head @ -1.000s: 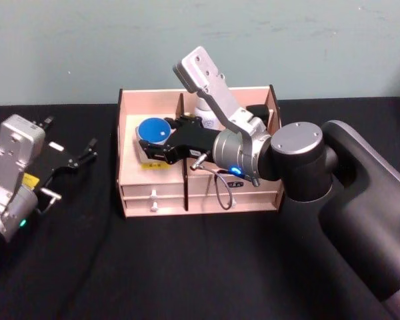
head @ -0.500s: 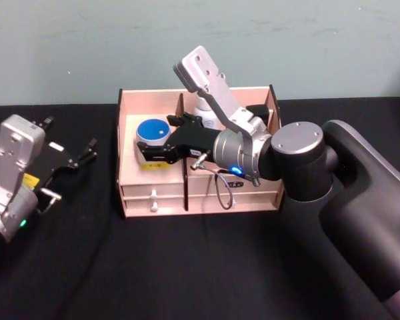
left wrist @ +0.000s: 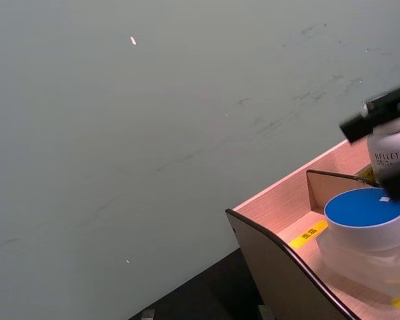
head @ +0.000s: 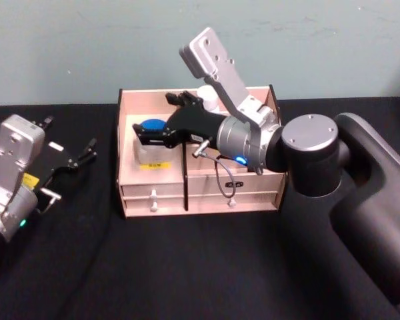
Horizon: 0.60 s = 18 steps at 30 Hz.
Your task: Pick up the facial cleanser and watermelon frost from the table and place them into the tiered storage box.
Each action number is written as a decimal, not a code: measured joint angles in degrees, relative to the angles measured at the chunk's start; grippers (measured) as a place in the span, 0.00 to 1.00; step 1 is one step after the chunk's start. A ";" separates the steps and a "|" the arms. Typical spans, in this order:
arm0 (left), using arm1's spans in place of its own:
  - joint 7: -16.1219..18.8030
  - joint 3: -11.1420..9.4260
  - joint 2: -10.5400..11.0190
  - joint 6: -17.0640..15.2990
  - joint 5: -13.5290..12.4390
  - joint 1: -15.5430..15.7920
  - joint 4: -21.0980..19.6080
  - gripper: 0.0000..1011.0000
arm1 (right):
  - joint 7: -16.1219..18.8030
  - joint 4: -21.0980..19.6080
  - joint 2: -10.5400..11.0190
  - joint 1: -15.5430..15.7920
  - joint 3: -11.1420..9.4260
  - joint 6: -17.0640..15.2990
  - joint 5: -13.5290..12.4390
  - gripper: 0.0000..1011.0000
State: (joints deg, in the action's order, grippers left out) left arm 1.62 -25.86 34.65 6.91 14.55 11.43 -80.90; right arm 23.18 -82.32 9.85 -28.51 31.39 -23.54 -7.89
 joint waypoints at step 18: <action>0.00 0.00 0.00 0.00 0.00 0.00 0.00 0.99 | -9.17 -16.69 4.09 10.18 -8.29 3.67 0.70 0.99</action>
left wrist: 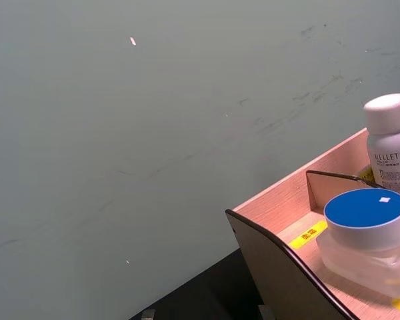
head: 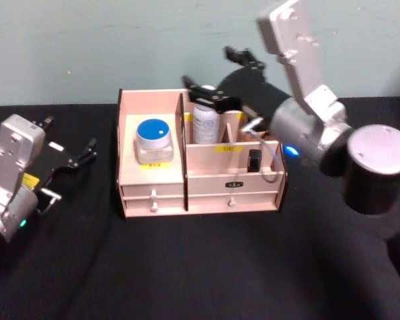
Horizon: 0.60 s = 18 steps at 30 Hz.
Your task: Pick up the facial cleanser and watermelon frost from the table and place them into the tiered storage box.
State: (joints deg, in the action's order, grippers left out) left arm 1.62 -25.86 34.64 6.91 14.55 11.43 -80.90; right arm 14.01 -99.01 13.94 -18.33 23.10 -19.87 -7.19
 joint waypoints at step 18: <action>0.00 0.00 0.00 0.00 0.00 0.00 0.00 0.99 | -16.38 -6.53 -1.14 16.88 -12.68 4.23 6.04 0.99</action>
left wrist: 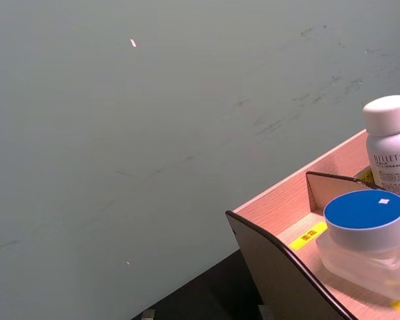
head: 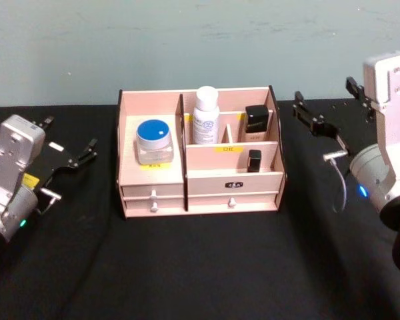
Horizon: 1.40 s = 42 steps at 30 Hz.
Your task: Pick up the facial cleanser and watermelon frost from the table and place them into the tiered storage box.
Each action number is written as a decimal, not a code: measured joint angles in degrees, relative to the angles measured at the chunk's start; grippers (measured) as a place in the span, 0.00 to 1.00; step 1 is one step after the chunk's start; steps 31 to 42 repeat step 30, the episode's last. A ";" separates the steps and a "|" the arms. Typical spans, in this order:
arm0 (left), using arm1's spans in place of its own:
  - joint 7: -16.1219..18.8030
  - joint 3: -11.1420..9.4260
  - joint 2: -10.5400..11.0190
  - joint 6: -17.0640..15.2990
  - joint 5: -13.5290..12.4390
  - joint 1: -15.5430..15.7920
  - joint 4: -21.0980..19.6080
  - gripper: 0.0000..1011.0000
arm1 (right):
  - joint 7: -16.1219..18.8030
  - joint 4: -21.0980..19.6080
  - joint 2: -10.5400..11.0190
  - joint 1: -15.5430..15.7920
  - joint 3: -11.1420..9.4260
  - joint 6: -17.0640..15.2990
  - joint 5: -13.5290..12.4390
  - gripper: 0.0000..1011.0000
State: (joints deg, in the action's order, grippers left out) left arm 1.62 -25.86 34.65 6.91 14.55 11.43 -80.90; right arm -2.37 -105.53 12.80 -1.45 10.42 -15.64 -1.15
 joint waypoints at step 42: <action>0.00 0.00 0.00 0.00 0.00 0.00 0.00 0.99 | -0.11 2.86 -1.61 2.64 -2.02 0.95 0.16 0.99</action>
